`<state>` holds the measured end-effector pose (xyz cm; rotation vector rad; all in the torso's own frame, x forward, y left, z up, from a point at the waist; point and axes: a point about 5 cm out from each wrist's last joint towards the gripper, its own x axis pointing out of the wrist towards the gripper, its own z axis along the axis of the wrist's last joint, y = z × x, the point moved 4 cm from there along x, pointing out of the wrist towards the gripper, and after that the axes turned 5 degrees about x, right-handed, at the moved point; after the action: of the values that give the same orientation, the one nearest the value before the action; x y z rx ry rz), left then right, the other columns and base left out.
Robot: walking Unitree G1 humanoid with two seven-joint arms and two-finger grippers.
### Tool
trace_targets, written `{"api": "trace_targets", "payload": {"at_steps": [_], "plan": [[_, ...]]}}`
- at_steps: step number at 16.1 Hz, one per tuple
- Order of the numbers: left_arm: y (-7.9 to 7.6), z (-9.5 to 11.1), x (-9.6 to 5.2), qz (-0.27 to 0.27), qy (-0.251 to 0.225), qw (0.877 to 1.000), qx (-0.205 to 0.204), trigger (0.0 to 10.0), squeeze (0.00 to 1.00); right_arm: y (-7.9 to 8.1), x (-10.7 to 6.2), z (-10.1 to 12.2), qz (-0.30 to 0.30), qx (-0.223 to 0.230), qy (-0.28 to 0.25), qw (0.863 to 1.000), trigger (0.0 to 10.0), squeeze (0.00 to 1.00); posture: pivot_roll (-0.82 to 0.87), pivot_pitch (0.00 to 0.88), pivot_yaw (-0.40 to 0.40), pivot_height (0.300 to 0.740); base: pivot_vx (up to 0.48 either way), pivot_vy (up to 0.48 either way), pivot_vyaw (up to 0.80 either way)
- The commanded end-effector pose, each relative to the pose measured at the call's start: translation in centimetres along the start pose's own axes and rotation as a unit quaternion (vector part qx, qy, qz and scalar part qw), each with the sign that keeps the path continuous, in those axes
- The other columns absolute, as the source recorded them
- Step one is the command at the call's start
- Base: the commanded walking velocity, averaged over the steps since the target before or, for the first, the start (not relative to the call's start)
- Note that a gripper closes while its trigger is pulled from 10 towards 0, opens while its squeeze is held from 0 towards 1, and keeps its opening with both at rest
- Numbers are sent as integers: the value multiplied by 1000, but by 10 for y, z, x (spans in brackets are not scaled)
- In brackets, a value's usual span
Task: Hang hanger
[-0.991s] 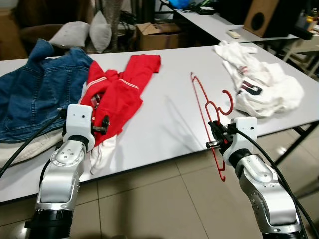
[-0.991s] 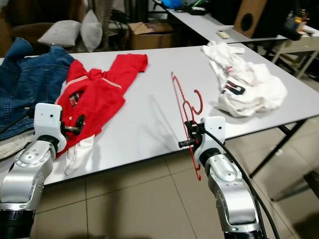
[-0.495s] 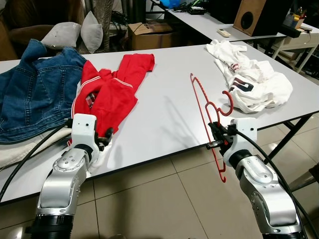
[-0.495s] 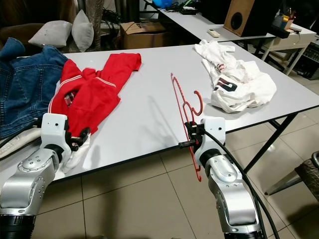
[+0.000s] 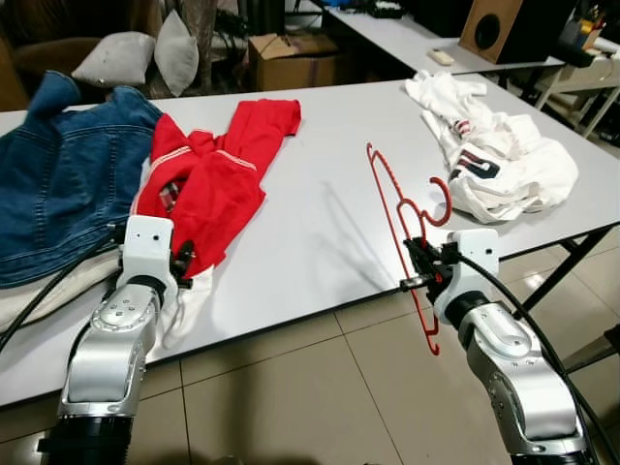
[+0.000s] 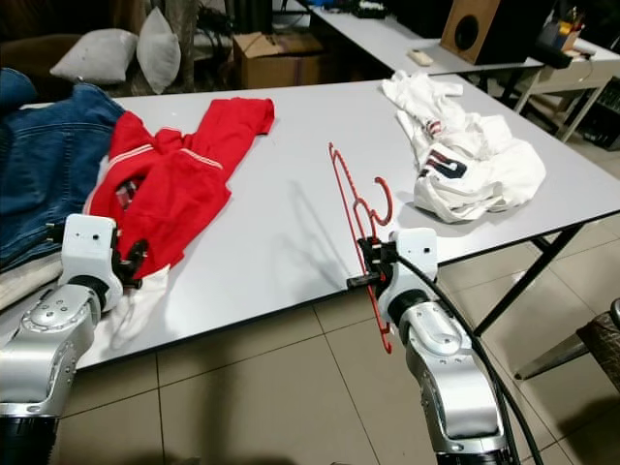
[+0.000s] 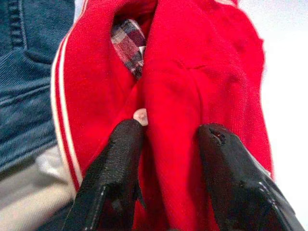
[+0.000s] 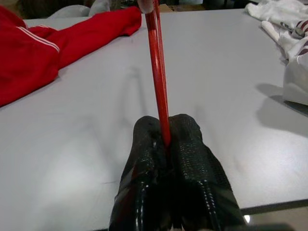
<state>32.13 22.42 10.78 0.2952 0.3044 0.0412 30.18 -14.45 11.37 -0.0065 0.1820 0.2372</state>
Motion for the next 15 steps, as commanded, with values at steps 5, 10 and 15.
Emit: {"api": "trace_targets", "payload": {"at_steps": [5,10,15], "plan": [[-4,-9,1,-6,17,999,31,0,0,-1,1,1,4,-9,1,1000,10000,0,-2,0,-57,740,0,0,0],[-6,-5,2,-10,6,1000,25,0,0,-1,0,0,3,-12,1,1000,10000,0,-6,0,-56,740,0,0,0],[-10,5,1,-25,-21,999,10,0,0,-2,2,0,5,-16,1,1000,10000,0,0,0,-65,740,0,0,0]]}}
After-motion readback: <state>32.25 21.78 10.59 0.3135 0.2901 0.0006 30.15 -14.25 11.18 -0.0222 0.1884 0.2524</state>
